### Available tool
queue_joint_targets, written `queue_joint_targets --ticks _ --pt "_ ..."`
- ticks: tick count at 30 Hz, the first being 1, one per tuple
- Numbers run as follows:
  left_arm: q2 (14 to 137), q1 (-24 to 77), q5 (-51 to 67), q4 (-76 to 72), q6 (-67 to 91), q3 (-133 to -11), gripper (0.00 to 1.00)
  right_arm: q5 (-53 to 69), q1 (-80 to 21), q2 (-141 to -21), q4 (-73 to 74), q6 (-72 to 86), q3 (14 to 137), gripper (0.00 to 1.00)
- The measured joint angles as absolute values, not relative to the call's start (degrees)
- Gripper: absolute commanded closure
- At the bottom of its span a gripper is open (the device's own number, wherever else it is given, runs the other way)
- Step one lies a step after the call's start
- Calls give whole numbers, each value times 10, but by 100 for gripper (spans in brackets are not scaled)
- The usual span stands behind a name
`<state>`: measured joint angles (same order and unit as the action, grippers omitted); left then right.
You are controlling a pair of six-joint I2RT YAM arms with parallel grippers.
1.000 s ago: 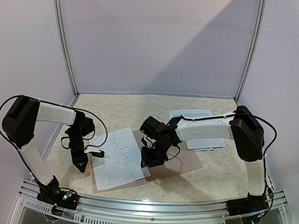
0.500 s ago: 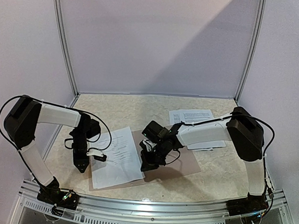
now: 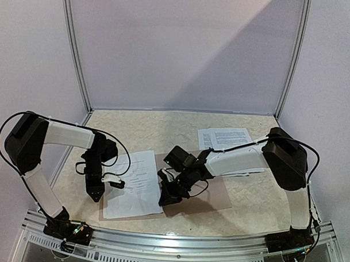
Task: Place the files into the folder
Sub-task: Insert the folder to form pockets on the folder.
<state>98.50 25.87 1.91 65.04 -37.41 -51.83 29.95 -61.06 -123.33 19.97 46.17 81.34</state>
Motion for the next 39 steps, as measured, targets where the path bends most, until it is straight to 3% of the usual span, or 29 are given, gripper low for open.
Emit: queue_joint_targets --ticks 10,15,18,30,35,39 --pt "987 253 23 651 -374 -520 71 309 -622 -1249 199 453 839 89" --pt "987 251 25 652 -375 -520 71 301 -622 -1250 227 432 856 68" --pt "987 249 27 652 -375 -520 71 283 -622 -1247 261 415 868 65" --pt "990 247 28 652 -375 -522 75 209 -598 -1206 297 401 877 75" --pt "990 245 25 649 -375 -522 86 217 -599 -1238 263 414 883 82" --pt "992 243 23 644 -375 -523 88 239 -602 -1263 237 426 886 89"
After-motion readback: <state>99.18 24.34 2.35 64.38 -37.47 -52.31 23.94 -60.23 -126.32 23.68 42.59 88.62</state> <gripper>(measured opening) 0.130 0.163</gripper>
